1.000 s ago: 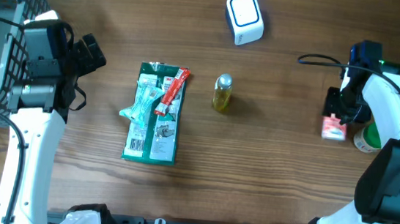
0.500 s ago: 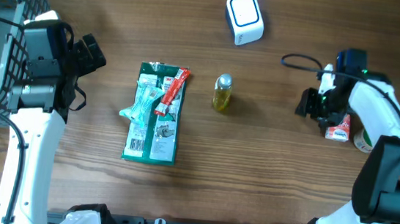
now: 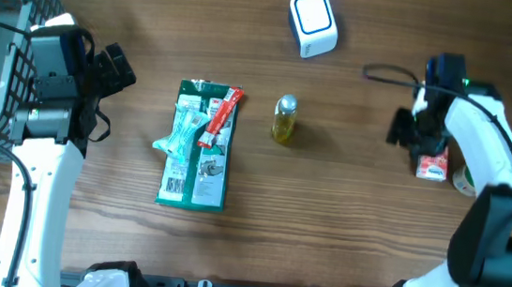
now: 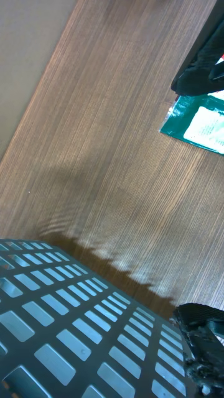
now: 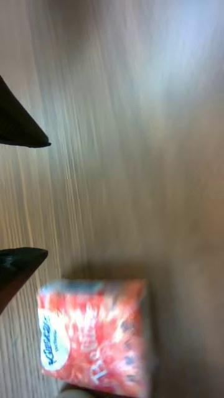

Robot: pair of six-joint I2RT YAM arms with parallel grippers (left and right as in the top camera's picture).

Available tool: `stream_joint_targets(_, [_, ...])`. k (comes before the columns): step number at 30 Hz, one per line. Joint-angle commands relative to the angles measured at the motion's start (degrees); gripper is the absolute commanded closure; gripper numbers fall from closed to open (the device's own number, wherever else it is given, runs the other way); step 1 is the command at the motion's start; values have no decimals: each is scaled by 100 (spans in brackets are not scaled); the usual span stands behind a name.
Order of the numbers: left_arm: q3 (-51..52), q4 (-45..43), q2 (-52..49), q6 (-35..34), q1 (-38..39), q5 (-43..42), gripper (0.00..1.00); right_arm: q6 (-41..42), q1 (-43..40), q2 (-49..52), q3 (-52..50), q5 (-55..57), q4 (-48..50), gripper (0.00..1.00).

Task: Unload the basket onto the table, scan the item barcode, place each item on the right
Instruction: 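Move the right gripper over the yellow oil bottle and lower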

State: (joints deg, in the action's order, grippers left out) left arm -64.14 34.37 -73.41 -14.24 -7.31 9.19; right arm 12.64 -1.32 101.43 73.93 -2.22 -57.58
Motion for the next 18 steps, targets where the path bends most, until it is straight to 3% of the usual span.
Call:
stream_joint_targets(1, [-44,-20,-11,50,-37,52,0,426,796,-859,682,-560,-101,36])
stream_joint_targets(3, [-44,-20,-11,50,-37,50,0,562,1244,-1196,754,-632,87,1])
stream_joint_targets(7, [-44,-20,-11,50,-37,52,0,728,2052,-1639,754,-859,1019,0])
stream_joint_targets(12, [-44,-20,-11,50,-37,52,0,1392,2688,-1650,728,-892,1425,0])
stream_joint_targets(18, [-44,-20,-11,50,-37,52,0,2553,3423,-1241,699,828,1303,0])
